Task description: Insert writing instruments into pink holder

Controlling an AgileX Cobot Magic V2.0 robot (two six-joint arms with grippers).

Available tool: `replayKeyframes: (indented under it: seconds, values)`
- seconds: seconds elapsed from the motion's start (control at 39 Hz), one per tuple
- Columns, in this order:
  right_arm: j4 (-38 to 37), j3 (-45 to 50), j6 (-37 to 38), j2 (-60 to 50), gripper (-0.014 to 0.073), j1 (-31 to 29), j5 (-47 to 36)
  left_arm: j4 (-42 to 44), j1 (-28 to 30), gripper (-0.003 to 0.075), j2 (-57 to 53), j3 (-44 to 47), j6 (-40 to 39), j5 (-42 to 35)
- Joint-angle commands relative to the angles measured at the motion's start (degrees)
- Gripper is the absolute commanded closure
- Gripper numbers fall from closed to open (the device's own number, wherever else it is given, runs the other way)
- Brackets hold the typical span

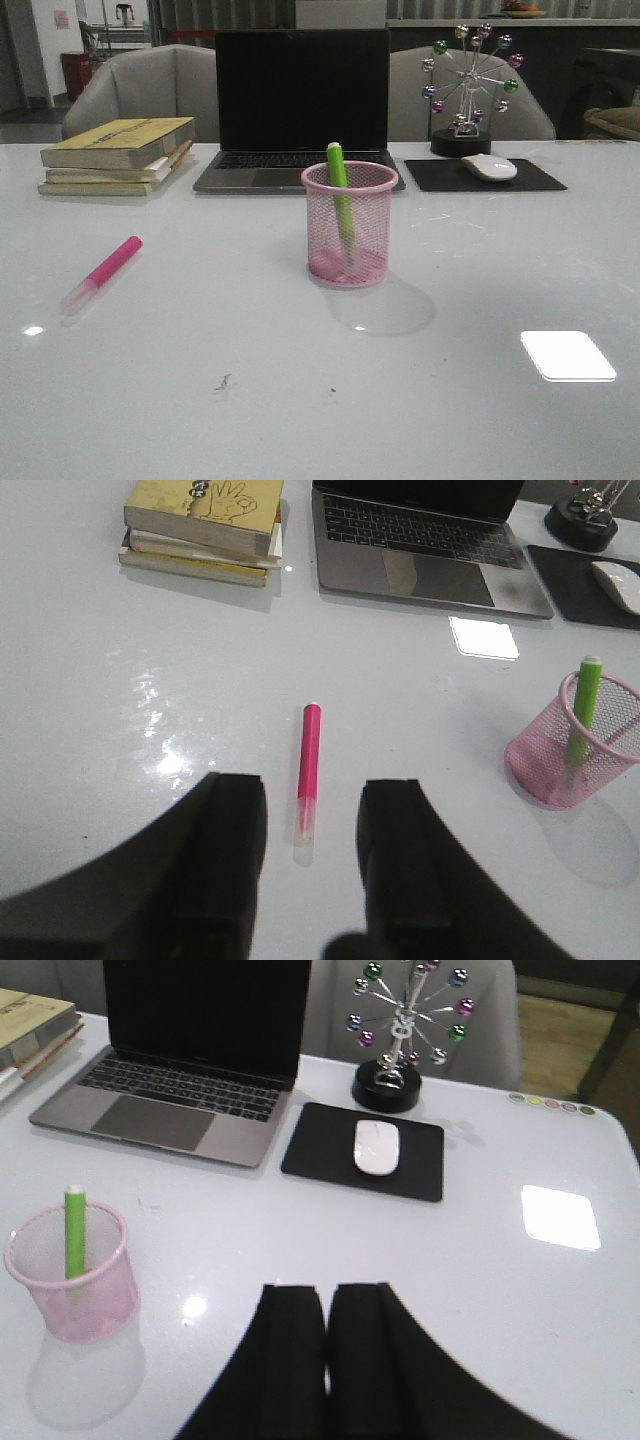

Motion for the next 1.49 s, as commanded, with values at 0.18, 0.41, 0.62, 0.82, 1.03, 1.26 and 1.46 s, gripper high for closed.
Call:
replayKeyframes:
  seconds: [0.18,0.41,0.62,0.82,1.03,1.26,1.46]
  values:
    - [-2.60,3.90,-0.36,-11.30,0.0426,-2.41,8.73,-0.81,0.03,0.0399,-0.13,-2.07,-0.10,-3.92]
    - [-2.60,8.61,1.13,-16.97,0.0426,-2.41,8.86,-0.81,0.03,0.0399,-0.13,-2.07,-0.10,-3.05]
    - [-2.60,8.61,1.13,-17.10,0.0426,-2.41,11.66,-0.81,0.03,0.0399,0.94,-3.30,1.51,0.03]
    - [-2.60,8.61,1.13,-17.10,0.0426,-2.41,11.81,-0.81,0.03,0.0398,9.53,-12.29,3.92,7.03]
    - [-2.60,8.61,1.13,-17.10,0.0426,-2.41,11.94,-0.93,0.03,0.0398,23.56,-24.88,4.43,11.89]
    - [-2.60,8.61,1.13,-17.10,0.0426,-2.41,12.01,-0.20,-1.07,0.0398,40.70,-41.34,5.26,23.04]
    - [-2.60,8.61,1.13,-17.10,0.0426,-2.41,12.06,6.56,-6.49,0.0398,52.59,-52.92,7.27,26.54]
